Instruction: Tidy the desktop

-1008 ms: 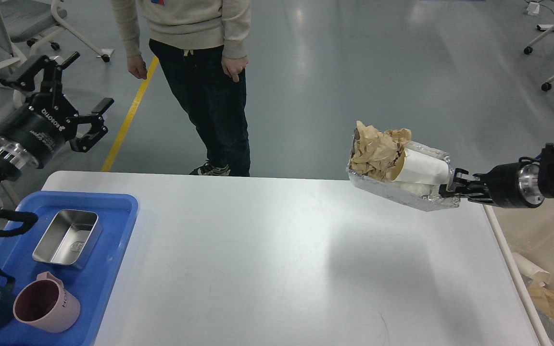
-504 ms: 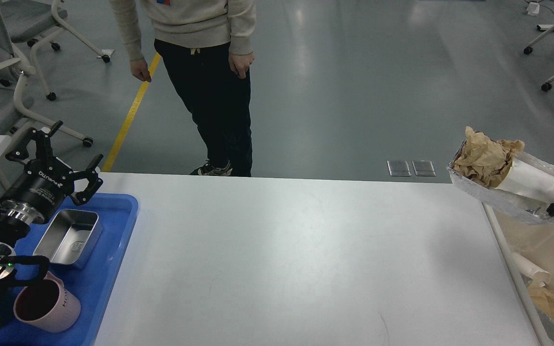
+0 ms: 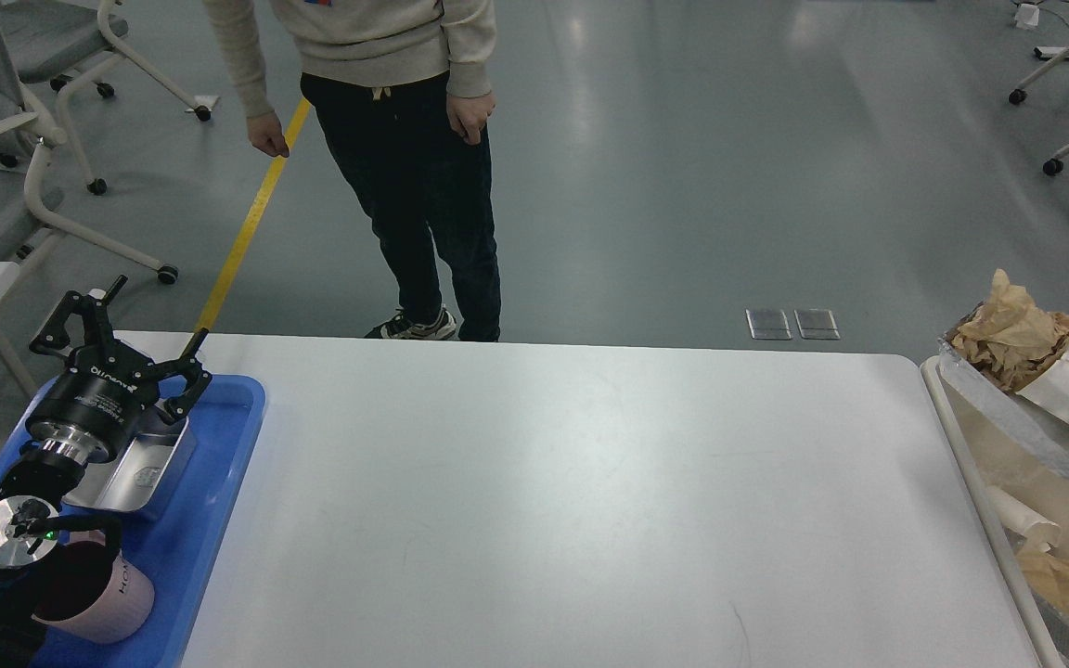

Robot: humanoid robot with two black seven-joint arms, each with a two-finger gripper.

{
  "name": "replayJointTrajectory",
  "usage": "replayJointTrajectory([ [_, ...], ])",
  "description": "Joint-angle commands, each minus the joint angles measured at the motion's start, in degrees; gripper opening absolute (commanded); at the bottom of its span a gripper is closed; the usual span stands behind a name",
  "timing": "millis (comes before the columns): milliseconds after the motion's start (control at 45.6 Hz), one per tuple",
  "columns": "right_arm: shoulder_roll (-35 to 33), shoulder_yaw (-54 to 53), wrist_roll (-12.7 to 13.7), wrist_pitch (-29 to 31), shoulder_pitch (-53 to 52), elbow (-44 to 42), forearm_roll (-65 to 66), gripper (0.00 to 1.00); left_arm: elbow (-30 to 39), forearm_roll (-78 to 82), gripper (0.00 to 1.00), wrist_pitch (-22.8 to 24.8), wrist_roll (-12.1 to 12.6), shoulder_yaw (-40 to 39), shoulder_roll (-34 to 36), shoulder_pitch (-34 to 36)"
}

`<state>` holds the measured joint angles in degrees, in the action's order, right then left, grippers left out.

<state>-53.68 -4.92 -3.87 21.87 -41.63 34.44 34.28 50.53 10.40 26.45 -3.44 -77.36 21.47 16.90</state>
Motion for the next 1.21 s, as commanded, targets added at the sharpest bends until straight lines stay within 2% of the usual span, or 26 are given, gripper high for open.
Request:
replayJointTrajectory([
  [0,3.3,0.0,0.0,-0.9,2.0,-6.6,-4.2,0.0,-0.1,-2.0,0.96,4.0,0.1,-0.2,-0.2,-0.3],
  [175,8.2,0.0,0.0,-1.2,3.7,-14.0,-6.1,0.0,-1.4,-4.2,0.96,4.0,0.3,0.0,-0.5,-0.5],
  [241,9.6,-0.1,0.0,-1.5,3.9,-17.6,-6.7,0.15,-2.4,-4.5,0.96,4.0,0.4,0.0,-0.6,-0.5],
  [329,11.5,-0.1,0.0,-1.5,4.4,-22.1,-7.6,0.26,-2.7,-4.6,0.96,4.2,0.3,-0.1,-1.0,-0.5],
  [351,12.0,-0.1,0.0,-1.6,4.5,-23.2,-7.9,0.33,-2.7,-4.6,0.96,4.3,0.3,-0.1,-1.1,-0.5],
  [438,14.3,-0.1,0.0,-1.6,5.2,-27.1,-9.1,0.74,-2.7,-4.6,0.96,4.3,0.3,-0.1,-1.1,-0.7],
  [504,15.2,0.0,0.2,-1.6,5.4,-28.9,-10.3,1.0,-2.7,-4.6,0.96,4.2,0.3,-0.1,-1.1,-0.8],
  [745,15.6,-0.1,0.0,-1.8,6.4,-29.3,-12.3,1.0,-2.7,-4.6,0.96,4.2,0.4,-0.1,-1.2,-0.9],
  [964,19.0,-5.4,-0.4,-9.4,5.3,-29.3,-19.3,1.0,-2.7,-4.6,0.96,4.0,0.5,-0.1,-1.3,-1.1],
  [1074,20.9,-12.1,-2.1,-8.1,2.9,-28.5,-22.1,1.0,-2.7,-4.6,0.96,4.0,0.5,-0.1,-1.3,-1.6],
  [1183,24.4,-22.0,-3.4,-3.6,2.0,-28.4,-23.0,1.0,-2.7,-4.6,0.96,4.0,0.5,-0.2,-1.2,-1.8],
])
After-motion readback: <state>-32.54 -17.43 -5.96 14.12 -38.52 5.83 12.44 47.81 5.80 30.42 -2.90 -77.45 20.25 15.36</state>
